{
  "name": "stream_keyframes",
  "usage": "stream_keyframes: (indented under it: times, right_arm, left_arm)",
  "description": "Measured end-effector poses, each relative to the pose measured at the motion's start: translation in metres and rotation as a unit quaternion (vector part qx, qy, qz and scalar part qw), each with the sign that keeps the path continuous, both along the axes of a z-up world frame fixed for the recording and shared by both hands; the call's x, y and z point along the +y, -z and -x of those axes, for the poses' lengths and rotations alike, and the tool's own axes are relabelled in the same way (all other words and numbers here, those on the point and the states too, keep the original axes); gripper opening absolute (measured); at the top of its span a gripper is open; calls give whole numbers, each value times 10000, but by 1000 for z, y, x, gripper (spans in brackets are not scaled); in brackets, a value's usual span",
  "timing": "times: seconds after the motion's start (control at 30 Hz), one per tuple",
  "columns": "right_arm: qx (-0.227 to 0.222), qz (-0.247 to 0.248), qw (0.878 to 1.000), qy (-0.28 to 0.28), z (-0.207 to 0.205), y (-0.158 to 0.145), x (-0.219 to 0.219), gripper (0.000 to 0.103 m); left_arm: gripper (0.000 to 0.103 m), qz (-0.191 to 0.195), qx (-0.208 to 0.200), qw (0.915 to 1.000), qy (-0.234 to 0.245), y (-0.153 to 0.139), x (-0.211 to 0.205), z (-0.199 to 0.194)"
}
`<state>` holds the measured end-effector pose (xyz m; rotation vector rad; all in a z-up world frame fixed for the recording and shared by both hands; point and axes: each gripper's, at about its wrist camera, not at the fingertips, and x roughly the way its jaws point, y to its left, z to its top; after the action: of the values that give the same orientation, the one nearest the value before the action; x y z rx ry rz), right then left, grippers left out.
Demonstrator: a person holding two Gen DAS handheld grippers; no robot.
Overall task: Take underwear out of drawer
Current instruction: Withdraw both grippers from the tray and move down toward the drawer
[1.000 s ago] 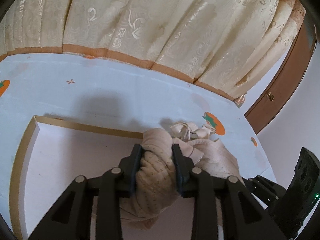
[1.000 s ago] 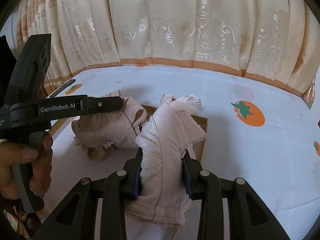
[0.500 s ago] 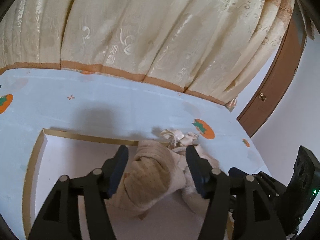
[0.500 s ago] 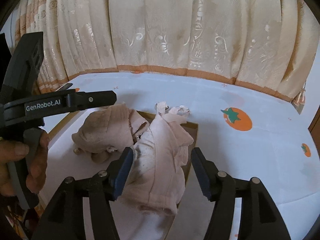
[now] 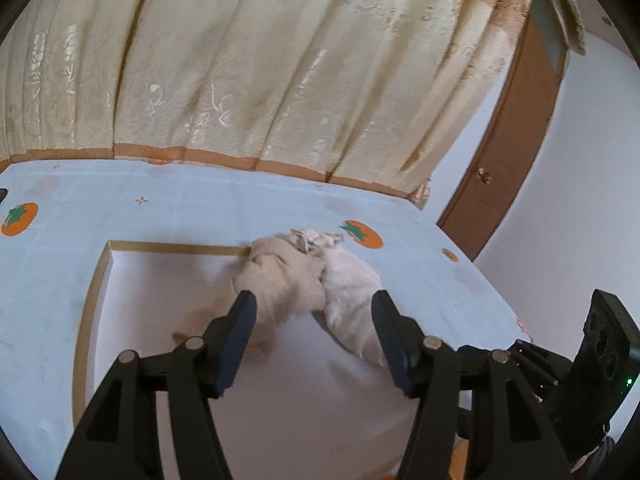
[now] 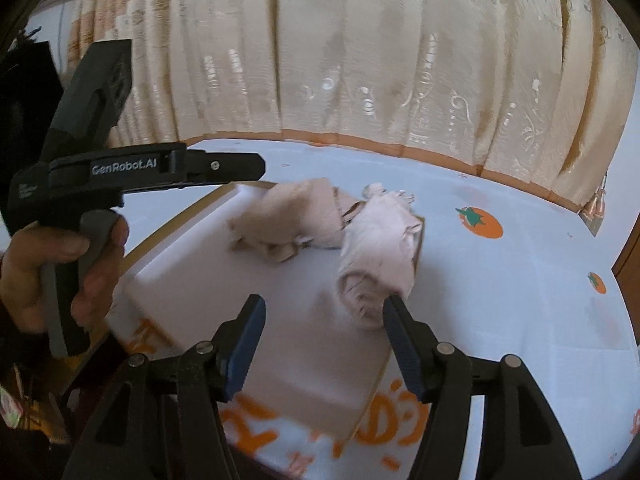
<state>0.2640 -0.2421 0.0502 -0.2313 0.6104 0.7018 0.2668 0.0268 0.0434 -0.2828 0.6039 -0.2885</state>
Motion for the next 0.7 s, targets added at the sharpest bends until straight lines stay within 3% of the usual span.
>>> stream_keyframes:
  times: [0.2,0.43,0.7]
  right_arm:
    - [30,-17,9998,-192,40,6,-9,64]
    - [75,-66,9984,-561,88,28,-18,64]
    - [429,-81,9938,-1026,113,65,-9,64]
  left_arm:
    - [60,-106,-98,9996,263,0,1,44]
    - [60,-743,-113,9966,332,18,17,109]
    - [60,-1379,582,9886,158,67,39,166]
